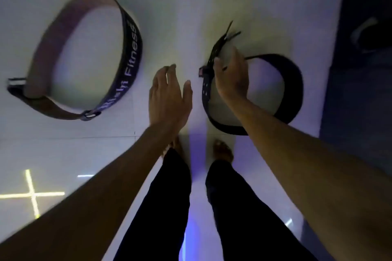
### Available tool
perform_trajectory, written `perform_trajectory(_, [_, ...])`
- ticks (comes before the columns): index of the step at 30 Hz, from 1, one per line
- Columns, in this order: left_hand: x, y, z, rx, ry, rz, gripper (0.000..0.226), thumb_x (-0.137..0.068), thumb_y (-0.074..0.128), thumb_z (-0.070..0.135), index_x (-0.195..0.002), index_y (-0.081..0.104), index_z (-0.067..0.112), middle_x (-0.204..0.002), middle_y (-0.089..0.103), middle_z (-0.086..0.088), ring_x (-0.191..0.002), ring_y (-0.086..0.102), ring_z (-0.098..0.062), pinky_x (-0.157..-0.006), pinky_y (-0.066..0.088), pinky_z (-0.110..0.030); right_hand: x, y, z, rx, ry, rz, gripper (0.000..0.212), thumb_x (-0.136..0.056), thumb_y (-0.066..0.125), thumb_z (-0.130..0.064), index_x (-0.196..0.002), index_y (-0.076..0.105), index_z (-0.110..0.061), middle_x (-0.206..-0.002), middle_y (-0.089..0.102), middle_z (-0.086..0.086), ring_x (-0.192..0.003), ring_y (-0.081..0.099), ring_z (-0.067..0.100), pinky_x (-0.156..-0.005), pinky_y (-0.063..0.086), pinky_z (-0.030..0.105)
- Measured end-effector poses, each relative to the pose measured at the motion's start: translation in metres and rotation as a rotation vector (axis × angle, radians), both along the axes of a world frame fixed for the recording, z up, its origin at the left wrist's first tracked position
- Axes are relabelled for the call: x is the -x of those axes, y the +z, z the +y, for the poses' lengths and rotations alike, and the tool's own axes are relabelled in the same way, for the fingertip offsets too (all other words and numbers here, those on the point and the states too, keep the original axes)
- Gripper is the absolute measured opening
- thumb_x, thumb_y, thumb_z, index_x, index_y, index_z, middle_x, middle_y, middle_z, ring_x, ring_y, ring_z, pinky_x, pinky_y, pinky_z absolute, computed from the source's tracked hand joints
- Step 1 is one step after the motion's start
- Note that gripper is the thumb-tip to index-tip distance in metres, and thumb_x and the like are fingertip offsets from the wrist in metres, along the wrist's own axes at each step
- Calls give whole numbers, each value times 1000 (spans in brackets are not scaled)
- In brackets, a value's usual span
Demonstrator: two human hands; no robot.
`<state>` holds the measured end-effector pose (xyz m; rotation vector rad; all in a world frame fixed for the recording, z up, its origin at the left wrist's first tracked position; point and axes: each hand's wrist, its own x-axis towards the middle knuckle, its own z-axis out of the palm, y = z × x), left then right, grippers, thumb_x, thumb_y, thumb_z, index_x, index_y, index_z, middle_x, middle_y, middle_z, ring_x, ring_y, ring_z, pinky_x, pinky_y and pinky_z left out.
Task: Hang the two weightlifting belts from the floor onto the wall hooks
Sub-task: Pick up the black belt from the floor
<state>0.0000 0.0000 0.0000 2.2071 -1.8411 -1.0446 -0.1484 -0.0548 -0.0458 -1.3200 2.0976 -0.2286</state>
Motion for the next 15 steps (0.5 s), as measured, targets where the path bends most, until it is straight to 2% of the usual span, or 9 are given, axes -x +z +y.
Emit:
perform_trajectory(3, [0,-54,7,-89,32,-5,55,-105,39,33,-153,33,6,-158,39,-17,-149,32,-32,-121,31,-46,-13,-60,-20,7,-126,17,60,-95,53,-38,-145,41,-7,-142,53,13,-131,50,29,-106,44,38])
perform_trajectory(7, [-5,-78,11,-133,36,47,55,-105,40,32,-153,32,7,-156,42,-15,-146,38,-30,-119,34,-43,-16,-90,-50,12,-276,25,40,-91,58,-26,-127,58,-11,-124,67,7,-115,63,27,-94,54,40])
perform_trajectory(9, [-7,-73,11,-239,155,125,53,-105,42,31,-152,35,8,-154,45,-15,-141,43,-29,-116,35,-41,-11,-83,-57,-13,-316,-19,36,-89,60,-20,-124,60,-11,-122,68,7,-113,65,25,-94,55,39])
perform_trajectory(10, [-8,-66,6,-344,286,197,49,-105,43,31,-148,41,8,-149,49,-16,-137,47,-31,-112,38,-41,-7,-73,-57,-29,-330,-54,34,-88,61,-17,-121,62,-10,-120,69,8,-111,66,25,-92,55,35])
perform_trajectory(11, [-7,-55,1,-435,438,293,42,-104,43,29,-137,53,5,-139,57,-19,-129,53,-34,-107,42,-42,-4,-61,-55,-34,-325,-97,32,-87,61,-15,-118,62,-9,-116,71,8,-107,68,25,-88,56,32])
perform_trajectory(12, [-6,-41,-3,-499,570,392,33,-104,42,27,-116,63,4,-119,64,-21,-115,59,-35,-98,46,-42,-2,-43,-49,-39,-305,-147,29,-86,60,-12,-115,63,-9,-111,72,9,-102,69,25,-85,57,31])
perform_trajectory(13, [-5,-24,-8,-511,644,460,29,-105,42,26,-91,63,11,-97,62,-14,-100,59,-30,-89,45,-40,0,-24,-42,-39,-282,-219,28,-85,61,-10,-112,62,-10,-106,72,8,-97,70,25,-84,59,35])
perform_trajectory(14, [-4,-3,-14,-500,661,479,31,-106,41,26,-78,55,20,-84,55,-4,-91,54,-24,-84,42,-36,2,-1,-33,-53,-262,-294,29,-84,62,-10,-112,62,-12,-104,72,6,-95,71,24,-84,60,41])
perform_trajectory(15, [-2,18,-22,-486,654,490,32,-107,41,29,-76,50,24,-80,49,2,-86,50,-20,-82,40,-33,4,23,-25,-72,-238,-364,31,-84,64,-11,-115,61,-15,-105,72,5,-95,70,23,-86,59,45])
